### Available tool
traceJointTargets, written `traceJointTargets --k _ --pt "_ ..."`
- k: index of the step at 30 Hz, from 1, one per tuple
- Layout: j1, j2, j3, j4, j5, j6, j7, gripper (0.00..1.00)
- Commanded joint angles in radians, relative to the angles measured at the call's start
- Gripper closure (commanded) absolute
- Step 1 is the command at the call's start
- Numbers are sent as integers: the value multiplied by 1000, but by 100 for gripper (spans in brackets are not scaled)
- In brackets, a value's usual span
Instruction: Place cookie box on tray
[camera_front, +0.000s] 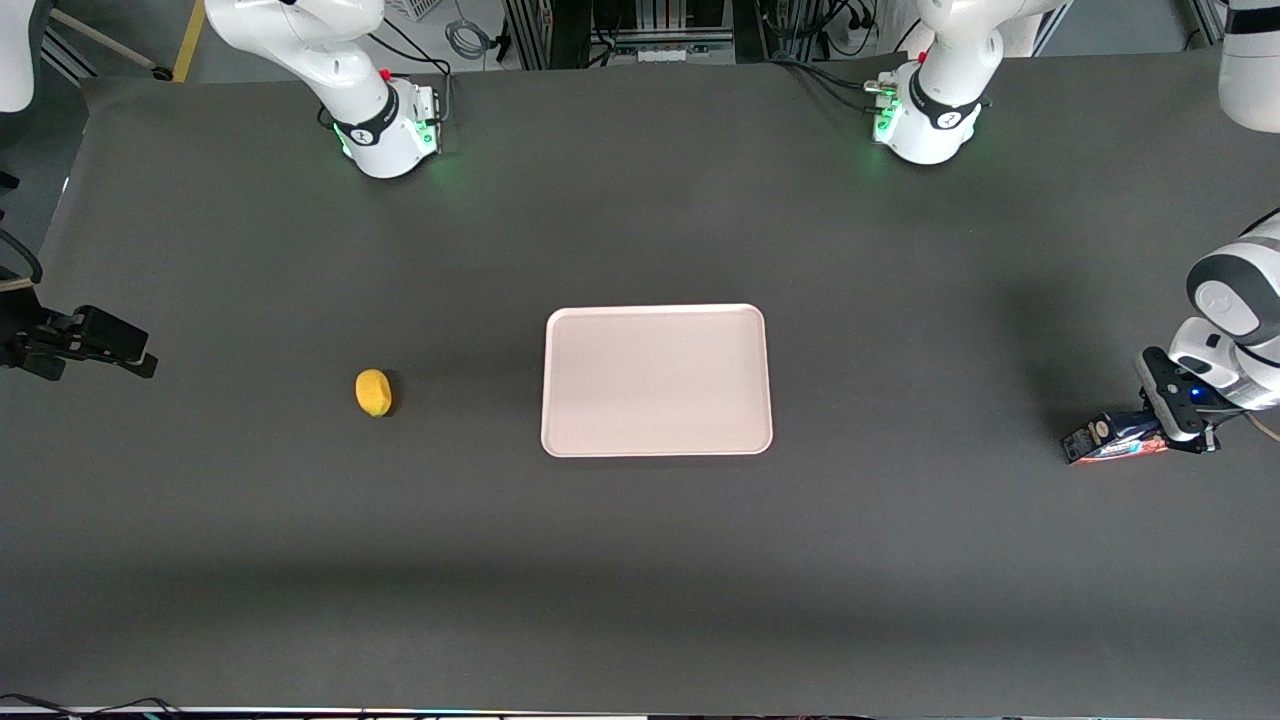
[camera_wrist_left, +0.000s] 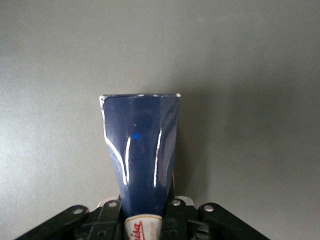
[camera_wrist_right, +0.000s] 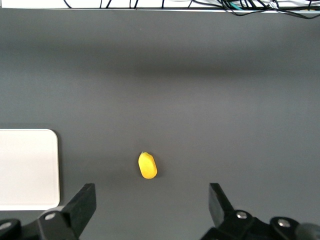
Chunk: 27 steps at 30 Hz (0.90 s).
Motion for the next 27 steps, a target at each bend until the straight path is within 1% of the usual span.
traceJointTargets --k 1,5,11,18,27 --pt "-1 -43 -26 2 -15 -13 -62 72" --pt "-1 -79 -52 6 -15 -76 -170 71" --pt "-13 -120 -95 29 -16 -206 -393 71" --pt "-70 -162 -137 34 -15 -248 -658 71" --pt "-123 -226 -223 45 -15 -309 -1054 72"
